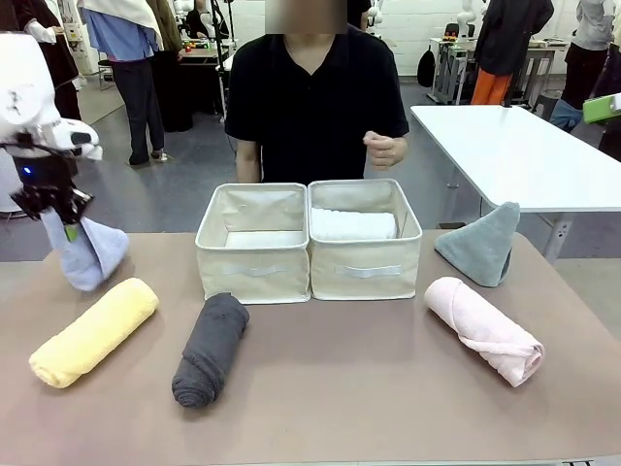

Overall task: Sort the towels based on their folding style.
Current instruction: Pick up one triangle-folded towel and place it in the left Fabric basket.

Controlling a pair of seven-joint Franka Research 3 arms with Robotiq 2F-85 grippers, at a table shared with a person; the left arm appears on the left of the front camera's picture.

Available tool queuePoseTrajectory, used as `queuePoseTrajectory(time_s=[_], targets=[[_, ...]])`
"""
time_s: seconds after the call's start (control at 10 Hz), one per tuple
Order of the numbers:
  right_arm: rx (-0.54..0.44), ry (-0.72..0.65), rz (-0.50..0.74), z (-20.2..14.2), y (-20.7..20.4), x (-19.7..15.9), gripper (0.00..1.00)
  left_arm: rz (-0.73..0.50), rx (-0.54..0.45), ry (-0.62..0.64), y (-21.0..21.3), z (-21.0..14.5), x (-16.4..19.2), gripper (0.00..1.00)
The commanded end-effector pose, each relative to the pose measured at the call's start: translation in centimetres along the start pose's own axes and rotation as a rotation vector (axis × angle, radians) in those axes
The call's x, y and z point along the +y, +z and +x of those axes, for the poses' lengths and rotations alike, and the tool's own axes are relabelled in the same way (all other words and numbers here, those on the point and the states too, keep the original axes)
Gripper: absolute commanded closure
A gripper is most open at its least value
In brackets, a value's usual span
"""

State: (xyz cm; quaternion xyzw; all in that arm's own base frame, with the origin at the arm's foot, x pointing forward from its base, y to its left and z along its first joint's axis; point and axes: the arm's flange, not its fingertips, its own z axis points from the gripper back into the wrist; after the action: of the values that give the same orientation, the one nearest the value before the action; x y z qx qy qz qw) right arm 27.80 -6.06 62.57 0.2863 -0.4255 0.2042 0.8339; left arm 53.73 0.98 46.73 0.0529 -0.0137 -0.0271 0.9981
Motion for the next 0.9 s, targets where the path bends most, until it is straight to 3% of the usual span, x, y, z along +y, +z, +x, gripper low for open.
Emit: queuePoseTrajectory(time_s=[0.0, 0.4, 0.7, 0.8], targets=[[-0.005, 0.012, 0.027, -0.1, -0.2, 0.0, 0.0, 0.079, -0.043, 0.015, 7.4, -3.0, 1.6, 1.0], [-0.005, 0.012, 0.027, -0.1, -0.2, 0.0, 0.0, 0.046, -0.085, 0.045, 18.1, -8.3, 5.0, 1.0], [-0.005, 0.012, 0.027, -0.1, -0.2, 0.0, 0.0, 0.04, -0.071, 0.089, 19.5, -11.3, 5.7, 1.0], [-0.005, 0.012, 0.027, -0.1, -0.2, 0.0, 0.0, 0.057, -0.092, 0.06, 19.9, -10.0, 5.4, 1.0]])
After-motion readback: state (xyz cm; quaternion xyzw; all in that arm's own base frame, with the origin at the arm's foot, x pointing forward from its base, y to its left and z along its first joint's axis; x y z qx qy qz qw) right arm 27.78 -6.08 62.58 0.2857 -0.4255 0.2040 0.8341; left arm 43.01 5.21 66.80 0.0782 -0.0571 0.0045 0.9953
